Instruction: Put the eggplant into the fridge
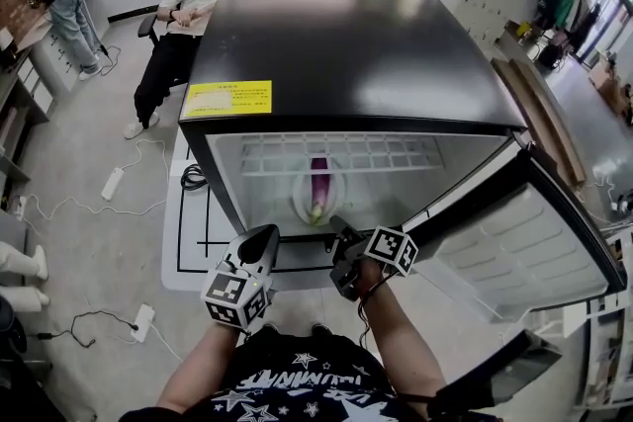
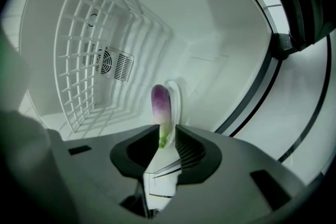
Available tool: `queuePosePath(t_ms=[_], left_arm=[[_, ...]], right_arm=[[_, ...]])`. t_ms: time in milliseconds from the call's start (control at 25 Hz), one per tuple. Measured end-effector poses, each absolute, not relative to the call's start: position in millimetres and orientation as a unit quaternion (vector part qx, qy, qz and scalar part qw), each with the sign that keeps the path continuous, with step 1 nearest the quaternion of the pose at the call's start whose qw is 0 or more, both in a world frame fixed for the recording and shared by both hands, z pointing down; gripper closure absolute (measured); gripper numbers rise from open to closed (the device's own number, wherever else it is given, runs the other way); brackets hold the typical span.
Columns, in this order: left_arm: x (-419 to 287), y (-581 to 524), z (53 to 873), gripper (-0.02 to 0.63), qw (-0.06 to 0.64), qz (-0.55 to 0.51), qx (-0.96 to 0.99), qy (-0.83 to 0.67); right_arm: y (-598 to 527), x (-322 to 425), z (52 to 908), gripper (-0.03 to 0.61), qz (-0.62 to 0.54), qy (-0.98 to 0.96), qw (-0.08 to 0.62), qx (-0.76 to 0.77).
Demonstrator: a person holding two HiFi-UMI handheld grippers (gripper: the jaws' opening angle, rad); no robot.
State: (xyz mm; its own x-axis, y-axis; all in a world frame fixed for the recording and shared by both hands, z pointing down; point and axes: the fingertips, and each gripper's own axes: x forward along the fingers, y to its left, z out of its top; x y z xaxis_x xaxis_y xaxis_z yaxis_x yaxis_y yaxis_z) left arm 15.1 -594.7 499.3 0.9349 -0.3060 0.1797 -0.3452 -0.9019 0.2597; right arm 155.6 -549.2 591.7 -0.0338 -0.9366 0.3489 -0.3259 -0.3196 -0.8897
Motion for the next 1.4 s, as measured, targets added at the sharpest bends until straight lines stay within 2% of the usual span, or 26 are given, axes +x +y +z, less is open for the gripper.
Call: queuePosePath(t_ms=[320,400,480,600,640,960,1400], left_arm=[[2.1,-589.4,490.3,0.604,0.140,0.060,0.975,-0.163],[-1.6,-587.6,490.6,0.604,0.141,0.060,0.975,-0.161],[-3.0,-584.7,491.4,0.604,0.142,0.062,0.976,-0.155],[-2.9,-579.8,492.0,0.604,0.139,0.063,0.978,-0.141],[-2.8,-578.8,492.6,0.604,0.140,0.062,0.979,-0.137],[3.5,-563.2,507.7,0.604,0.161,0.072,0.978,-0.111],[17.9,-542.7,494.4,0.604,0.146,0.058,0.977,-0.146]], right_arm=[[-543.1,134.8,549.3,0.502,-0.461,0.558,0.333,-0.605],[-539.0,129.2,544.2,0.503,-0.453,0.563,0.326,-0.610],[-533.6,124.8,540.7,0.551,-0.446,0.564,0.318,-0.618],[-525.0,117.0,534.4,0.551,-0.436,0.568,0.313,-0.624],[-522.2,113.9,532.3,0.571,-0.433,0.570,0.311,-0.625],[-492.1,106.6,529.3,0.572,-0.412,0.568,0.294,-0.649],[-482.2,115.4,520.4,0.572,-0.397,0.621,0.272,-0.619]])
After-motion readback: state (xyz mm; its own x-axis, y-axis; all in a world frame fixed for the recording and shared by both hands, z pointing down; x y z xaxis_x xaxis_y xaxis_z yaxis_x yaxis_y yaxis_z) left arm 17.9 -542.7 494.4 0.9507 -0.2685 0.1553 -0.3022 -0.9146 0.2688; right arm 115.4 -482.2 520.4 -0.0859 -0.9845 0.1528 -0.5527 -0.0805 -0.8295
